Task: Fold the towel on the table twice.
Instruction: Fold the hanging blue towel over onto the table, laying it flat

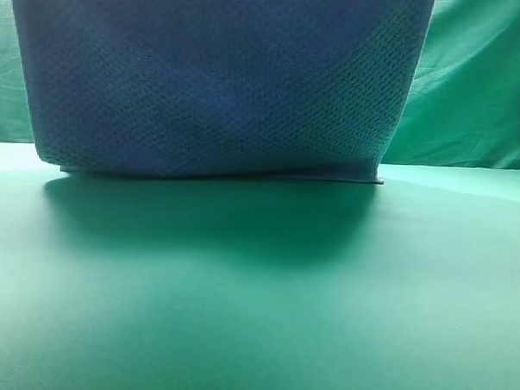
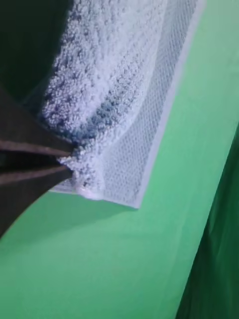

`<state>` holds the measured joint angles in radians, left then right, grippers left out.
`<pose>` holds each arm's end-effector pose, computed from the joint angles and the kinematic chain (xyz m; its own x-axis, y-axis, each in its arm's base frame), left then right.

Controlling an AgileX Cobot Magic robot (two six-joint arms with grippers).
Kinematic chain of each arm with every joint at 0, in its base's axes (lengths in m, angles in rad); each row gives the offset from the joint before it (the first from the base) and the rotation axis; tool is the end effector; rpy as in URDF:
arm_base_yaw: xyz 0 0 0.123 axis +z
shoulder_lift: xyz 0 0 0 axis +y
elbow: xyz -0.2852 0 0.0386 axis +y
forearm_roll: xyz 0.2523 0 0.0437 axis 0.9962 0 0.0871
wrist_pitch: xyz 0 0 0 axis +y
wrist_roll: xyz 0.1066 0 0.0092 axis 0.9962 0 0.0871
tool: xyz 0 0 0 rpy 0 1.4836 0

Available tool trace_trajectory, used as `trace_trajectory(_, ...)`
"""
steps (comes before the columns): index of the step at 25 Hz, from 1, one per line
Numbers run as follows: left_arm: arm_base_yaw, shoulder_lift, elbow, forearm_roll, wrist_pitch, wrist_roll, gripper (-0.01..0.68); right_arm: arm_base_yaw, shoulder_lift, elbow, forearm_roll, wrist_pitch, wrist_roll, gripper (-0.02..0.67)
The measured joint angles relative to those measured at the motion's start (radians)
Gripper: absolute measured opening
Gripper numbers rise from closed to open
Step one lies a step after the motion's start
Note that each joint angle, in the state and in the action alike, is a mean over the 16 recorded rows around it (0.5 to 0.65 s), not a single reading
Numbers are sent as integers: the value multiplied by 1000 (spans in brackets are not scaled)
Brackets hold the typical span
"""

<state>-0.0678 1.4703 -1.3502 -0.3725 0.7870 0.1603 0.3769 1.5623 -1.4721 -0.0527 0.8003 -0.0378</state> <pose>0.3359 -0.0505 0.3507 -0.7275 -0.0558 -0.6838 0.1695 0.9512 -0.2579 0.3414 0.1308 0.3523 -0.6413 -0.3338 -0.6909 -0.3922 0.9165 -0.0788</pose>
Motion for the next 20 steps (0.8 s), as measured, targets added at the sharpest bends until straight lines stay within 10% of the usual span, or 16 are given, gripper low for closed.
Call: trace_trajectory(20,-3,-474,579,-102,52,52,0,124,-545,682,101,-64,97,0)
